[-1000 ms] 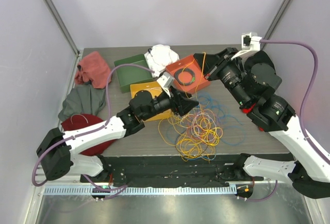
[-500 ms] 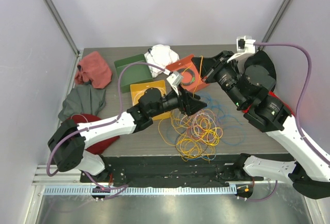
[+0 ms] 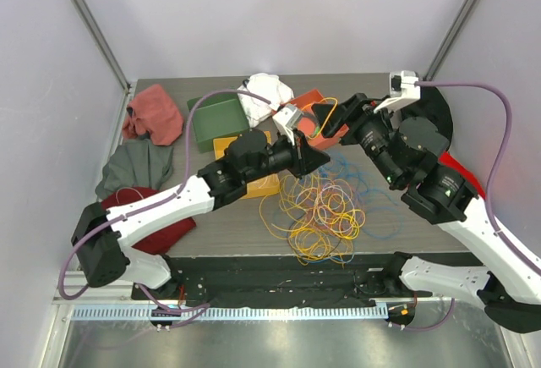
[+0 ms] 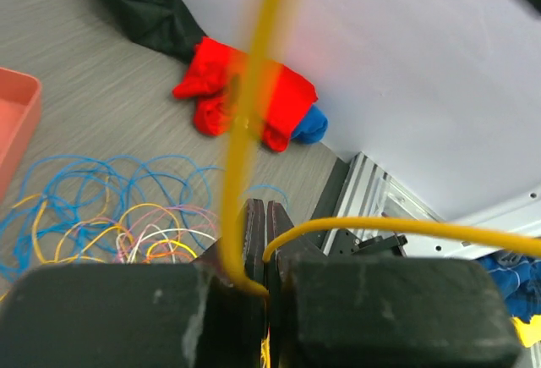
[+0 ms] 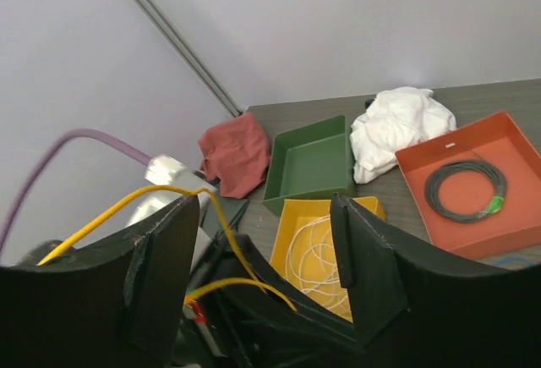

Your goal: Untangle the cables

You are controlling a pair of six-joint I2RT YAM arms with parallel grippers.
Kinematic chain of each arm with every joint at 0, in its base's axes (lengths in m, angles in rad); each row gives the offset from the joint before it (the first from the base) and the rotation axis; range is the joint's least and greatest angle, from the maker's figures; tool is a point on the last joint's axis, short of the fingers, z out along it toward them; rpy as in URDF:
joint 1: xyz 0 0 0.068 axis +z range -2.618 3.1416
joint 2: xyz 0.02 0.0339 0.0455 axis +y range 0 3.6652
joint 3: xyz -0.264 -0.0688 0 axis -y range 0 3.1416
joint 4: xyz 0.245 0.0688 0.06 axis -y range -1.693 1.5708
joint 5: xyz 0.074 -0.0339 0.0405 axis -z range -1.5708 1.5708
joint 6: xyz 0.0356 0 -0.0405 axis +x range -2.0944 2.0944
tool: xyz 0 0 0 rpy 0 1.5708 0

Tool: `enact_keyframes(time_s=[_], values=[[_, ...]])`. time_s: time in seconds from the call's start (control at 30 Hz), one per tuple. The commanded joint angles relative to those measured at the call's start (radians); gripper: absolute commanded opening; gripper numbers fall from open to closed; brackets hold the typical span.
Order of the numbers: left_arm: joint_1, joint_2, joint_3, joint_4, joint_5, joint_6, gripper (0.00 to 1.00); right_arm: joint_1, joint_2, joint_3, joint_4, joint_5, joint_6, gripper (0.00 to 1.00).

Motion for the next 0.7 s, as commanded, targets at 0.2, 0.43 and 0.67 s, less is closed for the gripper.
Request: enact_keyframes(time_s=[0.2,0.43,0.67], values=[[0.090,-0.119,0.289,-0.493,-0.127,0.060,0.00,0.005,-0.133,-0.129,-0.128,0.160,0.031,0.85],[0.196,-0.121,0.474,-0.597,-0.162,0.080,0.00,0.005,-0.224,-0.241,-0.152,0.185,0.069,0.87],[0.250,-0.041,0.736,-0.688,-0.264,0.184,0.00,0.005,-0.294,-0.325,-0.165,0.199,0.083,0.87]])
